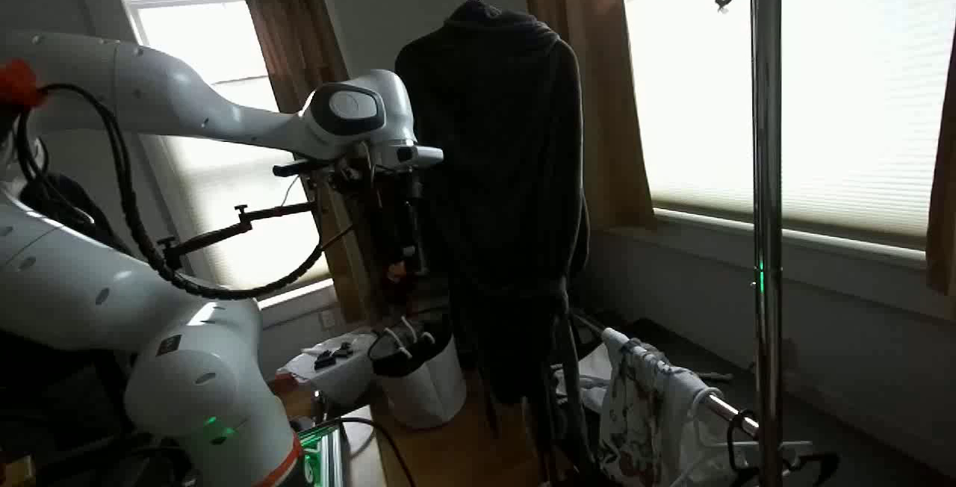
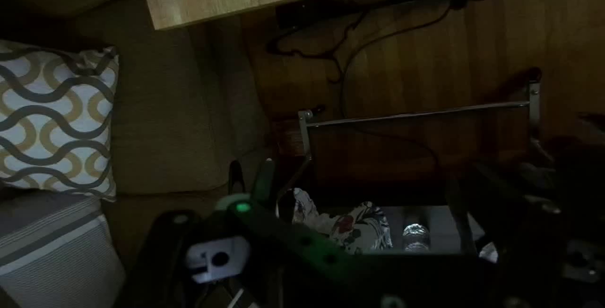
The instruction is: Move the white clothes hanger from the bottom rail to the top rail
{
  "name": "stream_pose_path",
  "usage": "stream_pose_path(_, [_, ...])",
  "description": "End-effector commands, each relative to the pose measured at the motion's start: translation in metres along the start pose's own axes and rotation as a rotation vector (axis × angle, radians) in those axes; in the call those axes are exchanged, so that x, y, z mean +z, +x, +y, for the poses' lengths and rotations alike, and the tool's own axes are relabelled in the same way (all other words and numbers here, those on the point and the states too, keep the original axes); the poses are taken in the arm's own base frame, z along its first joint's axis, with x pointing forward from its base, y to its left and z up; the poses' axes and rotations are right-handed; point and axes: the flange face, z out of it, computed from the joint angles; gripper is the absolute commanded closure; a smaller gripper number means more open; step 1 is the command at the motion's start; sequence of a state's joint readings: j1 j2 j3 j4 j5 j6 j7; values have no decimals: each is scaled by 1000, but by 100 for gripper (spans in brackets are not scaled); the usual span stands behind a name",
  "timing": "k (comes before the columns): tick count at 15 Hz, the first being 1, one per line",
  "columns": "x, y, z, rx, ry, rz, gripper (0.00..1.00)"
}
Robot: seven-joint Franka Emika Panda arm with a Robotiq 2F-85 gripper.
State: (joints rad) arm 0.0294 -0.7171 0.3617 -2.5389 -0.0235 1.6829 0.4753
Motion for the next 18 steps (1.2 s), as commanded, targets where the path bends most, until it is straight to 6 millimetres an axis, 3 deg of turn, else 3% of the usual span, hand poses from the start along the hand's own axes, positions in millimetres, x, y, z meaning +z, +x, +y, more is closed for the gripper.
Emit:
stream_pose_path(1, [0, 0, 0, 0, 0, 0, 0])
stream_pose_path(5, [0, 0, 0, 0, 0, 0, 0])
stream_pose_path(7, [19, 2, 18, -21, 28, 36, 0])
stream_pose_path(11, [84, 6, 59, -184, -1, 210, 0])
stream_pose_path(12, [96, 13, 69, -210, 12, 249, 0])
stream_pose_path(13, [73, 50, 76, -240, 1, 285, 0])
stream_pose_path(14, [84, 57, 87, -271, 3, 336, 0])
stream_pose_path(17, [86, 92, 121, -315, 91, 502, 0])
stream_pose_path(18, [97, 104, 134, -291, 154, 527, 0])
